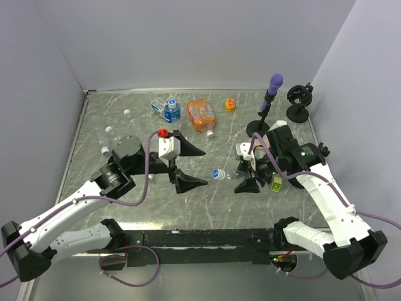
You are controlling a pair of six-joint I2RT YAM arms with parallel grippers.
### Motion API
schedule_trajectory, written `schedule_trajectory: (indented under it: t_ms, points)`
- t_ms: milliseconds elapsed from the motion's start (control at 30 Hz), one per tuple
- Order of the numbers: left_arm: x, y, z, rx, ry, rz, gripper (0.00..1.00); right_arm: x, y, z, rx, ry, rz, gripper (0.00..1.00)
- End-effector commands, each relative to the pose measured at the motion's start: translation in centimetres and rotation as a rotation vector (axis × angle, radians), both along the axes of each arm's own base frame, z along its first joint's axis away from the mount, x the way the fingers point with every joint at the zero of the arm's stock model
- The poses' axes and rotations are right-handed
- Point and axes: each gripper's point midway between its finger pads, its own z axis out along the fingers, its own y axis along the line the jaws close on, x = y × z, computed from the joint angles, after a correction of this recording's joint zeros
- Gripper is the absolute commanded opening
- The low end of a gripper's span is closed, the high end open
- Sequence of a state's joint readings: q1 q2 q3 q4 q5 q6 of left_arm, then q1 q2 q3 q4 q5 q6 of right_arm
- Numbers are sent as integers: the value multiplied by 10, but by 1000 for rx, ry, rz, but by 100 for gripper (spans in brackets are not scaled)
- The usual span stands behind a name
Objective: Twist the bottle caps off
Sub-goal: Unscrew the bottle cap from the plastic bottle.
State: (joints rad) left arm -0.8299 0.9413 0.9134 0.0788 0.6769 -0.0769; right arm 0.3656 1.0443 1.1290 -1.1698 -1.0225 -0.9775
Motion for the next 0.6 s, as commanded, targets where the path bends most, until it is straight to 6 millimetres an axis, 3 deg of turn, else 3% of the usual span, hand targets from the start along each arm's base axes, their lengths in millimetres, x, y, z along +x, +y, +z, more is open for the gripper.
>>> schedule_trajectory:
  t_ms: [0,367,567]
  points:
    - [-3,-12,29,-73,-125,-86,98,-5,3,8,60,-53,50,0]
    - [-11,-44,9,21,-133,-142,87,-5,4,8,68,-49,49,0]
    - [-3,-49,3,67,-108,-106,68,-4,5,10,74,-41,43,0]
